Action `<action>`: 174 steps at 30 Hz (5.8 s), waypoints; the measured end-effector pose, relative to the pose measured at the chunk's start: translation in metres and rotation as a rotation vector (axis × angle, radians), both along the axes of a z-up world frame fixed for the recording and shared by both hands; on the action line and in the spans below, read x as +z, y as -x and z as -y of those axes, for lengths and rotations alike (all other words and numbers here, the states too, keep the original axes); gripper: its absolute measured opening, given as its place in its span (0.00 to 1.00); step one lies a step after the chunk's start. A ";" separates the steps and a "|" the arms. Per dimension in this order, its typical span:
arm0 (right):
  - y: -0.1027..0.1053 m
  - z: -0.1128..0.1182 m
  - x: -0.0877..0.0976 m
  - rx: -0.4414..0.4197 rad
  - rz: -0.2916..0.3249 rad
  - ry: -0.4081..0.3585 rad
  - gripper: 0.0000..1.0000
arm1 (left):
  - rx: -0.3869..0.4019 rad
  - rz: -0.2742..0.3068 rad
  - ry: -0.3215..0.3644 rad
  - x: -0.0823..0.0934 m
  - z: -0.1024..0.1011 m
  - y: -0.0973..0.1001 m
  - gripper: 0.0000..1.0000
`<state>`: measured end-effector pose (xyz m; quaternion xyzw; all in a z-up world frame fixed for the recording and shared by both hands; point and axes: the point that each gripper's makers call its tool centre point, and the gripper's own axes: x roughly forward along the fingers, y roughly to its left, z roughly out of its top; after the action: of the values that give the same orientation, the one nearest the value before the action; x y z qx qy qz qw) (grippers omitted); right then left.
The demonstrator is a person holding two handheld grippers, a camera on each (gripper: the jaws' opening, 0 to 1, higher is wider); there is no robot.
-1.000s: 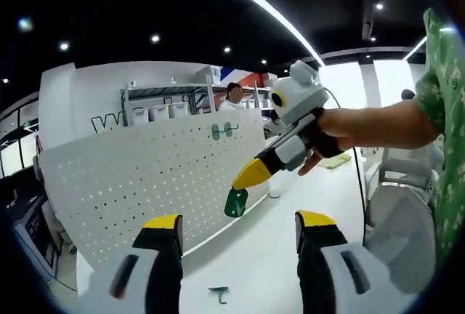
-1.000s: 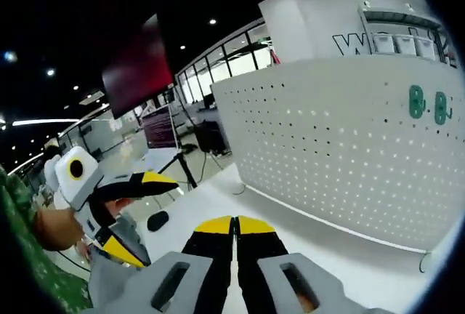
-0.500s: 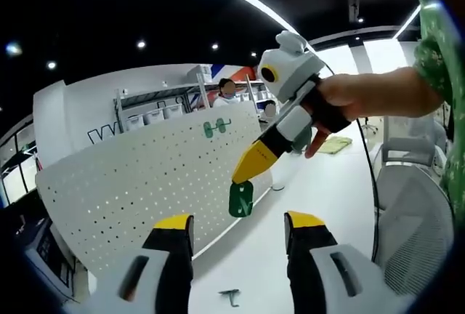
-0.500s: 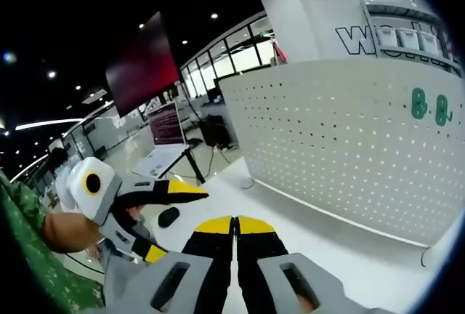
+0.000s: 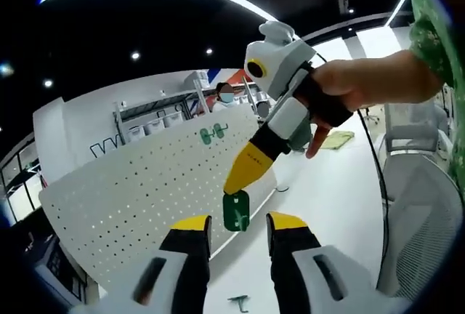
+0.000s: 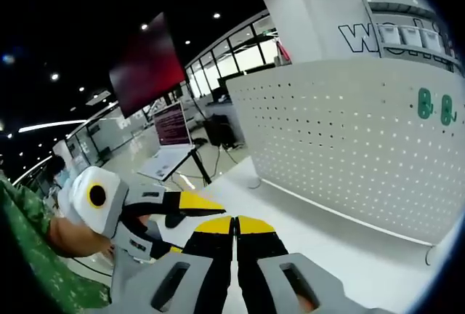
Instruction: Insert the hook assembly into the mounting plate slot until the hook locks in place.
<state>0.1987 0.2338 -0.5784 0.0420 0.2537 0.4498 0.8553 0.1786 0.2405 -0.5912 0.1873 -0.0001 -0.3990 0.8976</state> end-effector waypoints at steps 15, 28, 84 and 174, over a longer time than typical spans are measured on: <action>0.004 -0.002 0.002 0.005 -0.025 -0.028 0.00 | -0.005 0.028 -0.015 0.001 0.003 -0.003 0.17; 0.004 0.000 0.003 -0.004 -0.031 -0.040 0.00 | 0.001 0.023 0.012 0.001 0.006 -0.005 0.07; 0.001 0.005 -0.003 -0.068 -0.044 -0.063 0.00 | 0.026 -0.120 0.127 -0.004 0.009 -0.006 0.03; -0.001 0.142 0.072 -0.314 0.597 -0.016 1.00 | 0.236 -0.068 0.239 0.076 0.085 -0.136 0.03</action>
<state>0.1998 0.0923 -0.5065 -0.0464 -0.0209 0.3069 0.9504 0.3141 0.1553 -0.5148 0.0643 0.0048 -0.2939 0.9537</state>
